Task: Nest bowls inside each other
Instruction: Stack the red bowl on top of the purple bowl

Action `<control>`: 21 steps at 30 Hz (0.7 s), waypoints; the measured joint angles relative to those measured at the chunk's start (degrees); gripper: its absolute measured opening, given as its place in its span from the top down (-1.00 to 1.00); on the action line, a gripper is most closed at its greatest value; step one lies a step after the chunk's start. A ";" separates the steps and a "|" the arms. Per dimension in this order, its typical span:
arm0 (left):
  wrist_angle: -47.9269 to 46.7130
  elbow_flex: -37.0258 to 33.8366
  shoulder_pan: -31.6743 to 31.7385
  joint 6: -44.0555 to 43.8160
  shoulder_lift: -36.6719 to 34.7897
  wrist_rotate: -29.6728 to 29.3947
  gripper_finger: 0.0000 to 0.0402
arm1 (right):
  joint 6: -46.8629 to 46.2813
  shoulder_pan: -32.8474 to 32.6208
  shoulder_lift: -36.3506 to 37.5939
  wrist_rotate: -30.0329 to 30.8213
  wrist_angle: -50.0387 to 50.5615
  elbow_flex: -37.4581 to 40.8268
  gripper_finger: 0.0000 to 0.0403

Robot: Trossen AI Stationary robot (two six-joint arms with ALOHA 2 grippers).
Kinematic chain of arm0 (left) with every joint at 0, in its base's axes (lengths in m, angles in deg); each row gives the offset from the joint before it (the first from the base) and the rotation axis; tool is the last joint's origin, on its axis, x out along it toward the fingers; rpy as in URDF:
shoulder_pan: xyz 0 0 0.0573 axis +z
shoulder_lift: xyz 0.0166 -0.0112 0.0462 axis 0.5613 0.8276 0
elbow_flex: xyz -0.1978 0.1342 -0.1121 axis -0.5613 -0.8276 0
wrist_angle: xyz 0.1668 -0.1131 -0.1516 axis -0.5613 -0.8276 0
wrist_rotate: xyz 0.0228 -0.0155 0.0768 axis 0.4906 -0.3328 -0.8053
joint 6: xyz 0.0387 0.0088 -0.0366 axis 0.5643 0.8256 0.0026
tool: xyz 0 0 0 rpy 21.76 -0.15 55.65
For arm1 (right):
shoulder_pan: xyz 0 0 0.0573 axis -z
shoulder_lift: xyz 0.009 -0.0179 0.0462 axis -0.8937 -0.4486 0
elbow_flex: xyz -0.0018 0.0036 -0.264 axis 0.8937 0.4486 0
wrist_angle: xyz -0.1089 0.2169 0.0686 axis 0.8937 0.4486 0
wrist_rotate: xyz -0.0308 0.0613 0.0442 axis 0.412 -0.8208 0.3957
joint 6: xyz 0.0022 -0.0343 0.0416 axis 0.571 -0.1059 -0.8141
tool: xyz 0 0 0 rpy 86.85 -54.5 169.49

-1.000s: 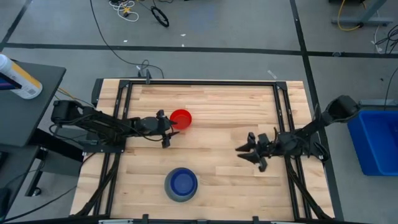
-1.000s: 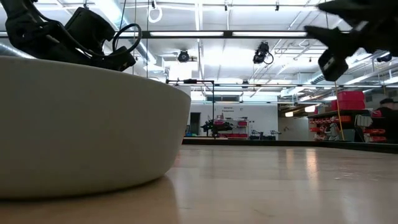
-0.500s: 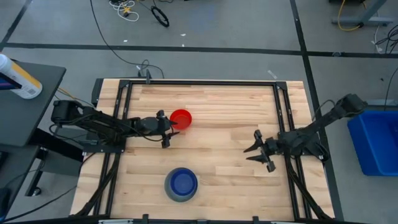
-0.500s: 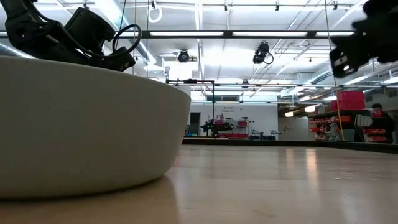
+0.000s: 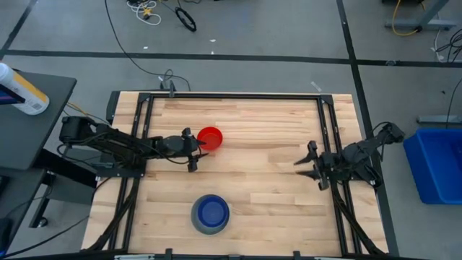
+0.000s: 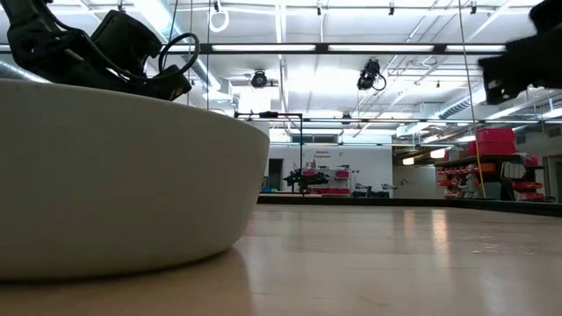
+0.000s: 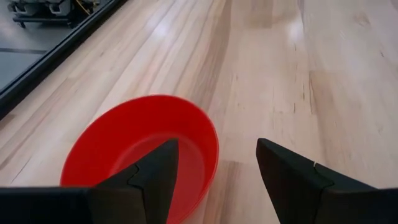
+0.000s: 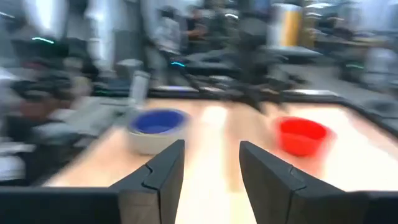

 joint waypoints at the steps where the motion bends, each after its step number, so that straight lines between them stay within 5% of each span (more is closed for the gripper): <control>1: 0.19 0.00 0.02 -0.04 0.02 0.12 -0.12 | 0.01 0.21 -0.12 3.45 -0.04 -0.08 0.20; 7: 0.55 0.00 0.02 -0.04 0.02 0.21 -0.12 | 4.26 3.98 0.04 15.97 -0.23 -0.11 0.22; 10: 0.56 0.00 0.02 -0.07 0.02 0.37 -0.12 | 6.33 7.60 0.04 17.07 -0.24 -0.11 0.22; 14: 0.58 0.00 0.02 -0.07 0.02 0.33 -0.12 | 8.07 14.08 0.06 11.11 -3.15 0.60 0.20; 21: 0.53 0.00 0.01 -0.25 0.02 0.60 -0.12 | 6.54 25.42 -0.18 -11.30 -6.96 2.49 0.21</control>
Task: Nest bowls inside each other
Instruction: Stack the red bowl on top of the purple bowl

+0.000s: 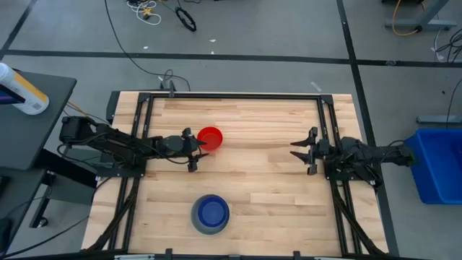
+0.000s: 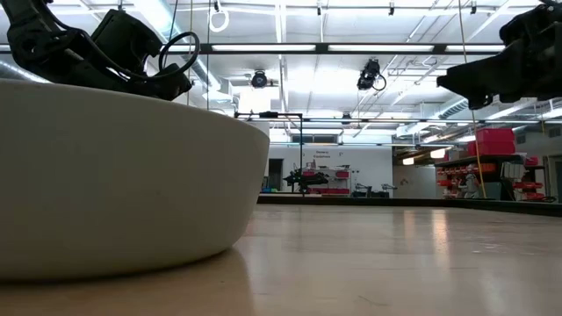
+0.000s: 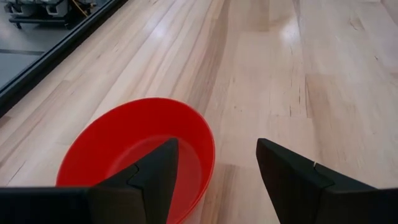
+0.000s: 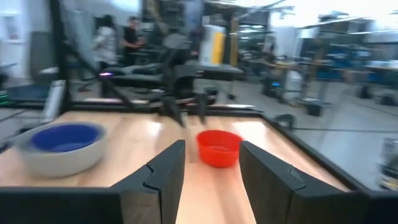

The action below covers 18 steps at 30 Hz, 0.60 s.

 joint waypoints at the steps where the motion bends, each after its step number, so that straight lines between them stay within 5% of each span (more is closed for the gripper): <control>1: -0.20 0.00 -0.01 -0.07 0.00 0.03 -0.12 | 0.03 0.97 -0.20 -2.09 0.27 0.00 0.21; 12: -20.76 9.74 2.33 -1.69 0.00 -0.84 -0.12 | -2.73 4.25 -2.38 -4.84 0.76 0.00 0.20; 18: -27.76 12.39 4.75 -2.17 0.00 3.66 -0.12 | -2.99 4.24 -2.38 -5.00 0.79 0.00 0.20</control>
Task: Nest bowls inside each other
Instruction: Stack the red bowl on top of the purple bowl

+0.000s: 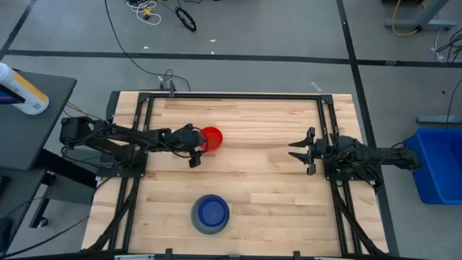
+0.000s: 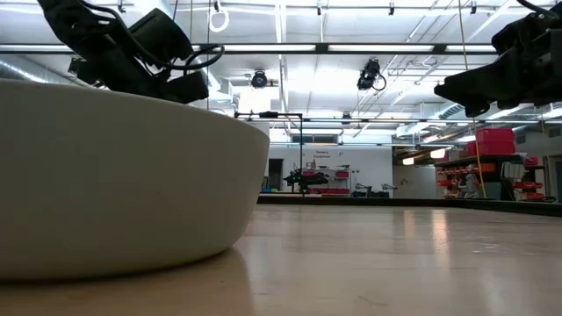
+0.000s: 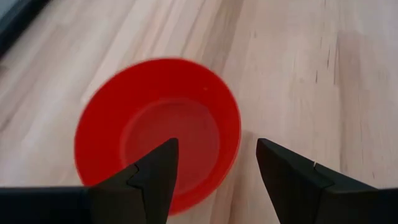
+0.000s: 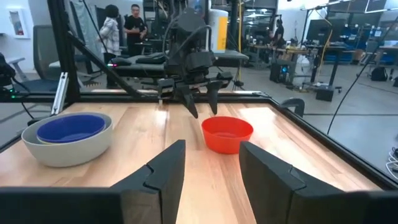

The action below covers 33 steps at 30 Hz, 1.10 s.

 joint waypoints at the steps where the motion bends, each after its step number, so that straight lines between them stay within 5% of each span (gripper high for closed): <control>1: -0.64 0.00 0.26 -0.34 0.00 0.50 -0.12 | 0.02 0.00 0.00 0.02 0.00 0.00 0.21; 13: -3.60 0.00 0.56 1.28 0.90 2.00 -0.11 | 1.97 0.00 -0.02 0.09 0.02 0.02 0.19; 22: 0.87 0.00 0.56 2.72 9.39 -0.59 0.15 | 1.97 0.00 -0.02 0.07 0.02 0.02 0.22; 26: 3.47 0.04 0.55 5.02 10.21 -1.55 0.36 | 1.97 0.00 -0.02 0.04 0.02 0.02 0.22; 30: 0.52 2.14 0.12 6.51 10.21 -2.33 0.86 | 1.97 0.00 -0.02 0.04 0.02 0.02 0.20; 33: -0.31 2.84 -1.59 6.86 10.21 -6.77 0.95 | 1.99 -0.02 -0.05 0.04 0.02 0.02 0.19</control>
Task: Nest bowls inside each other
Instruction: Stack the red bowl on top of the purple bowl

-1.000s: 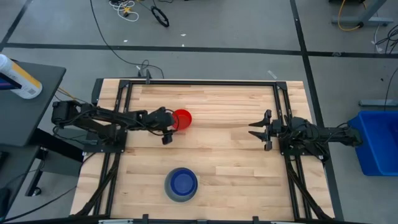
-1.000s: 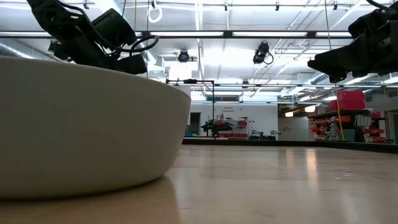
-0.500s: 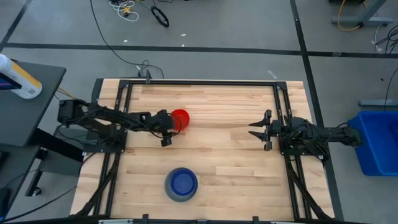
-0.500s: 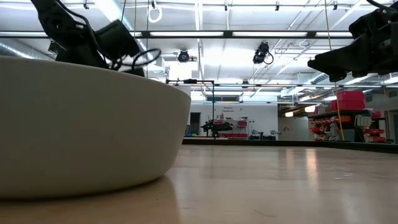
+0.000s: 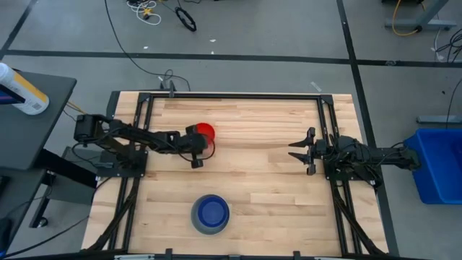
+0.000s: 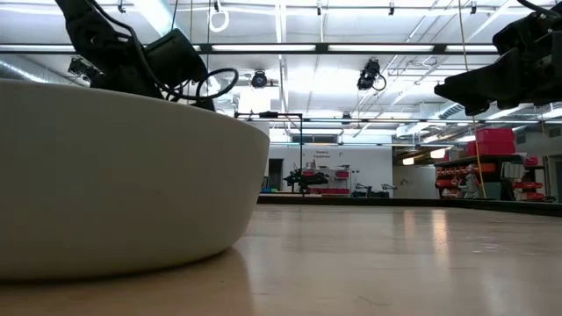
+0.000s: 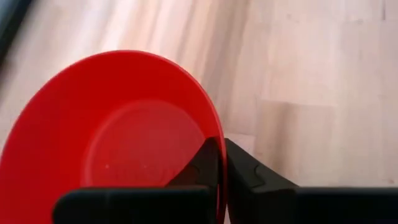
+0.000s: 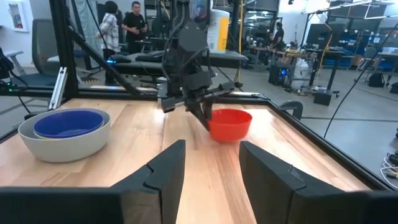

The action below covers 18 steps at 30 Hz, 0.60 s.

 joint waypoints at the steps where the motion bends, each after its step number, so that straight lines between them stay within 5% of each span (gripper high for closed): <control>1: 0.56 0.13 -1.18 0.15 -0.12 -1.92 0.96 | 0.00 0.00 -0.09 0.00 0.00 0.00 0.19; 12: 5.88 0.17 -27.47 -4.51 -9.17 -15.12 0.97 | -0.72 -0.01 -3.91 0.04 0.07 0.00 0.21; 18: 5.58 2.58 -40.70 -11.50 -8.74 -15.84 0.97 | -0.86 -0.01 -4.89 0.11 0.02 0.00 0.19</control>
